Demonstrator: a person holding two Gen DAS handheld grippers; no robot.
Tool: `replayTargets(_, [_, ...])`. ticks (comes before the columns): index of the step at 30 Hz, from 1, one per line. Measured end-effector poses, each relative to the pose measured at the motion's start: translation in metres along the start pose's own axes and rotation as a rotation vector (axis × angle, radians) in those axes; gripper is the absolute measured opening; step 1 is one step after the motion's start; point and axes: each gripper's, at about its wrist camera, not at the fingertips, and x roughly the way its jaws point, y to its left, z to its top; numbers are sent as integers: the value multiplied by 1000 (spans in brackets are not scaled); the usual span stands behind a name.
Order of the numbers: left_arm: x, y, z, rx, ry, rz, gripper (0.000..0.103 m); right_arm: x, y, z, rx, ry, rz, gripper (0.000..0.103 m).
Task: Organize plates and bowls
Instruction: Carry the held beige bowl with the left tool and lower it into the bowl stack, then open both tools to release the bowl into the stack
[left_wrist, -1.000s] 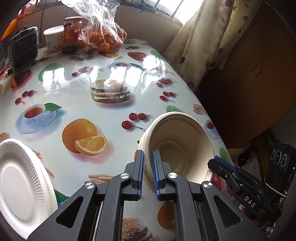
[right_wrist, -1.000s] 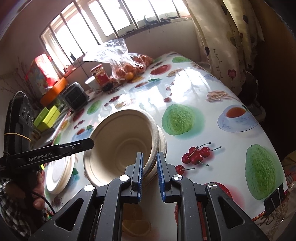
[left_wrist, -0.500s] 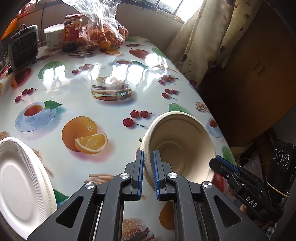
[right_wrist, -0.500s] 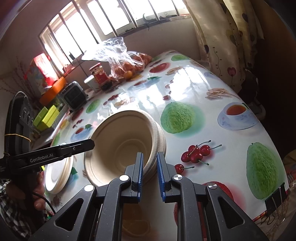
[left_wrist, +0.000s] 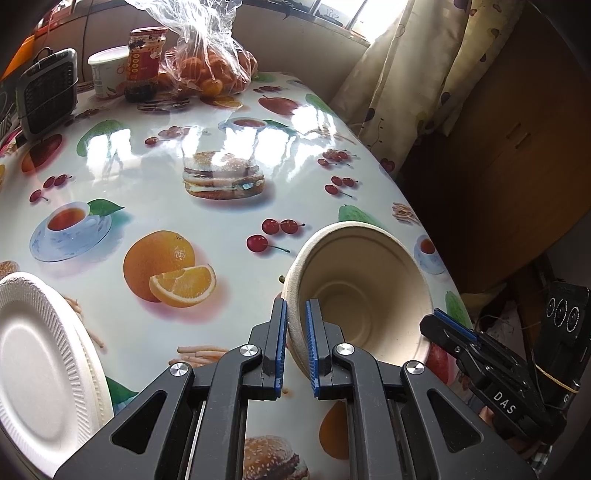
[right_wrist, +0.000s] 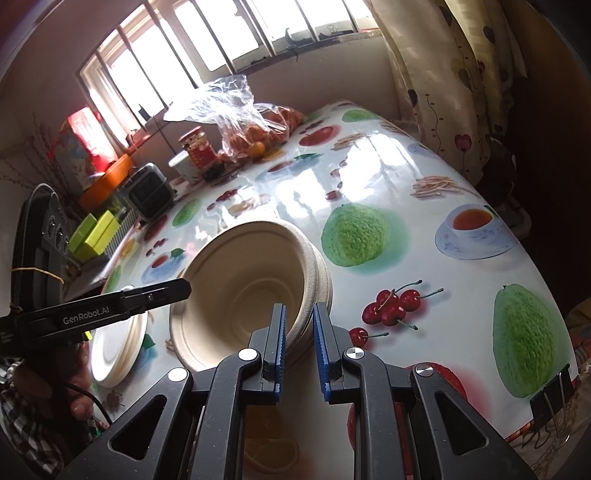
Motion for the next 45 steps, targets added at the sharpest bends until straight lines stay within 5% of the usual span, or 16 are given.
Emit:
replayTargets(22, [1, -1, 0, 4, 1, 2, 14, 0, -2, -1, 3, 0, 0, 22])
replayTargets(32, [2, -3, -1, 6, 2, 5, 14, 0, -2, -1, 5, -2, -2, 35])
replayTargets(45, [-4, -3, -5, 27, -39, 26, 42, -5, -3, -3, -10, -29, -29, 49])
